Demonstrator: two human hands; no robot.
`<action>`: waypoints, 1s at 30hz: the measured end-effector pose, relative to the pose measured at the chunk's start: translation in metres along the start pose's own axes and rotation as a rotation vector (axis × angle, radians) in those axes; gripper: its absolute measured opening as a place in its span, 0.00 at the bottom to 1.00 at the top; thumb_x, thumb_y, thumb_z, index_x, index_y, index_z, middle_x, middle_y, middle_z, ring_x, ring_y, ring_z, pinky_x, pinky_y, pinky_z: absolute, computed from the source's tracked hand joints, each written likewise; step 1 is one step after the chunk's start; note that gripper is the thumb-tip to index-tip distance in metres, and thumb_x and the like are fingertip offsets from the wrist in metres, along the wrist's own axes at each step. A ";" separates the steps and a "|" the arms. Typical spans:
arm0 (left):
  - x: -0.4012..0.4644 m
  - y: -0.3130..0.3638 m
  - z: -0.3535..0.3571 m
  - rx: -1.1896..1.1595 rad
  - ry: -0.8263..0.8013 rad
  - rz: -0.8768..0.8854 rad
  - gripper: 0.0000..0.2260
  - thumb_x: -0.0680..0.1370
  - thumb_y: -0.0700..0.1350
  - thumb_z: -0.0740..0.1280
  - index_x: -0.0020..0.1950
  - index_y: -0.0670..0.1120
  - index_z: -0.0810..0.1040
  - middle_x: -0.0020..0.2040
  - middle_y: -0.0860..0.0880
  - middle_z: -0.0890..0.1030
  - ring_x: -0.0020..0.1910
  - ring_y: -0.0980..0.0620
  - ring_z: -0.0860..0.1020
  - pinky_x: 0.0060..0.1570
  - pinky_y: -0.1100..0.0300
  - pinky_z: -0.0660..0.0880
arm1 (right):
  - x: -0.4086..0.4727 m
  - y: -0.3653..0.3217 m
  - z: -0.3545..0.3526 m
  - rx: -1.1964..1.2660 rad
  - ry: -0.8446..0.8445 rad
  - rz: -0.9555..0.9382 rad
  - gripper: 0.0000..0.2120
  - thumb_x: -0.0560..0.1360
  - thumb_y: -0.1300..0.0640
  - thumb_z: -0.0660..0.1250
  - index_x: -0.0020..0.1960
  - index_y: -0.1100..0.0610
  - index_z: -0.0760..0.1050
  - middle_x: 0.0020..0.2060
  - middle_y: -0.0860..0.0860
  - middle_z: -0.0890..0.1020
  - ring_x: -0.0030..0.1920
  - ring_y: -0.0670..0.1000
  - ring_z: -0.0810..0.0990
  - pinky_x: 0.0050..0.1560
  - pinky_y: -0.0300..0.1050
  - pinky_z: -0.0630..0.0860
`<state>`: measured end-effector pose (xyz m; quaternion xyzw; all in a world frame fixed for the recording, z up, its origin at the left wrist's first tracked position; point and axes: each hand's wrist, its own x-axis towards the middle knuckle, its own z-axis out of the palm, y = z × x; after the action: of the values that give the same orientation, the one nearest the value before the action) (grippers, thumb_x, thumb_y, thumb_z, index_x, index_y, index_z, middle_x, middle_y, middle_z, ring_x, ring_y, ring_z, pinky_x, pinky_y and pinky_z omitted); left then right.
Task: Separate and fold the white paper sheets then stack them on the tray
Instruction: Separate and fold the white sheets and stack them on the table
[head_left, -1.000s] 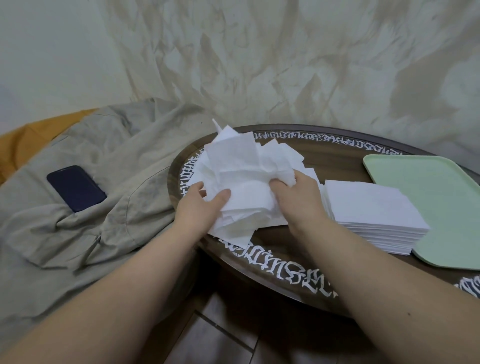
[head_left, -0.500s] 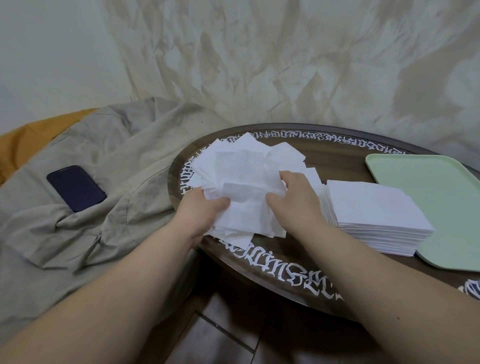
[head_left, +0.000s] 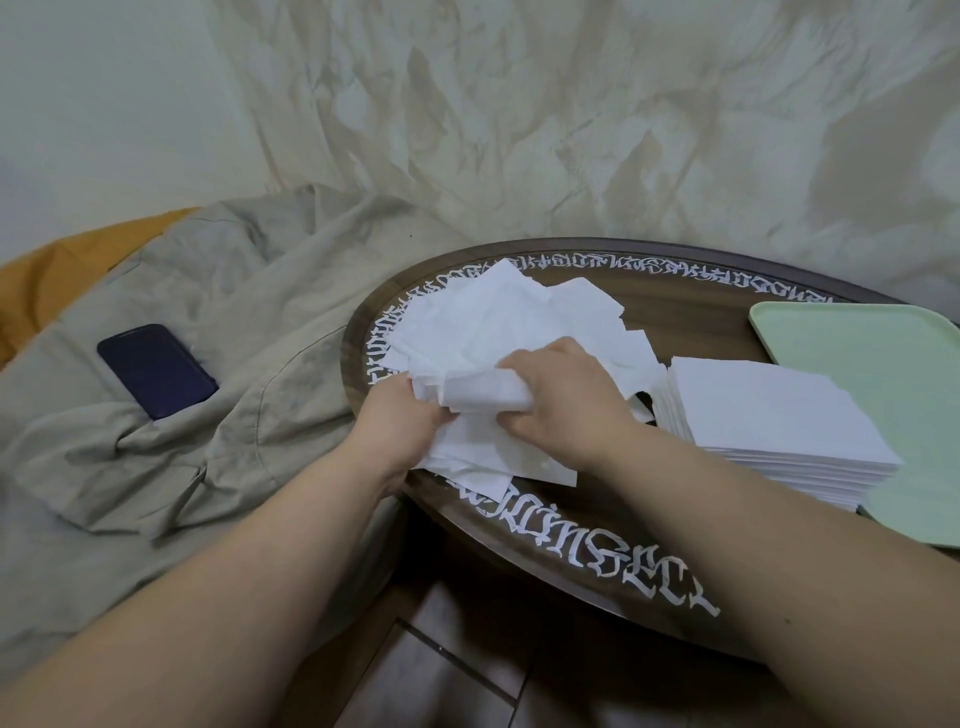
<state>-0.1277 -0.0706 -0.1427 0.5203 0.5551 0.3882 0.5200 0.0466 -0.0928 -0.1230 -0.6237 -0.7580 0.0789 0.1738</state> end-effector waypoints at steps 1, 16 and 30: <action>0.004 -0.003 -0.002 0.017 0.002 -0.013 0.14 0.63 0.43 0.74 0.48 0.44 0.84 0.48 0.45 0.86 0.52 0.42 0.83 0.56 0.40 0.79 | 0.000 0.000 0.001 -0.065 -0.022 -0.020 0.07 0.74 0.51 0.66 0.50 0.51 0.76 0.43 0.49 0.79 0.54 0.54 0.71 0.47 0.47 0.69; -0.030 0.033 -0.007 -0.122 -0.067 0.098 0.14 0.70 0.42 0.76 0.54 0.45 0.81 0.47 0.45 0.86 0.48 0.47 0.84 0.52 0.50 0.78 | -0.030 -0.010 -0.055 0.856 -0.098 0.357 0.05 0.72 0.62 0.71 0.48 0.58 0.81 0.44 0.53 0.85 0.42 0.50 0.83 0.42 0.41 0.79; -0.117 0.043 0.051 -0.518 -0.072 0.006 0.06 0.80 0.36 0.65 0.55 0.42 0.79 0.50 0.45 0.86 0.47 0.47 0.84 0.50 0.50 0.81 | -0.111 -0.007 -0.068 1.241 0.249 0.522 0.11 0.72 0.60 0.73 0.53 0.58 0.78 0.49 0.55 0.85 0.47 0.55 0.84 0.49 0.53 0.81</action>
<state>-0.0799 -0.1838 -0.0887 0.3849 0.4167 0.5001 0.6543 0.0830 -0.2091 -0.0756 -0.5755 -0.3716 0.4656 0.5603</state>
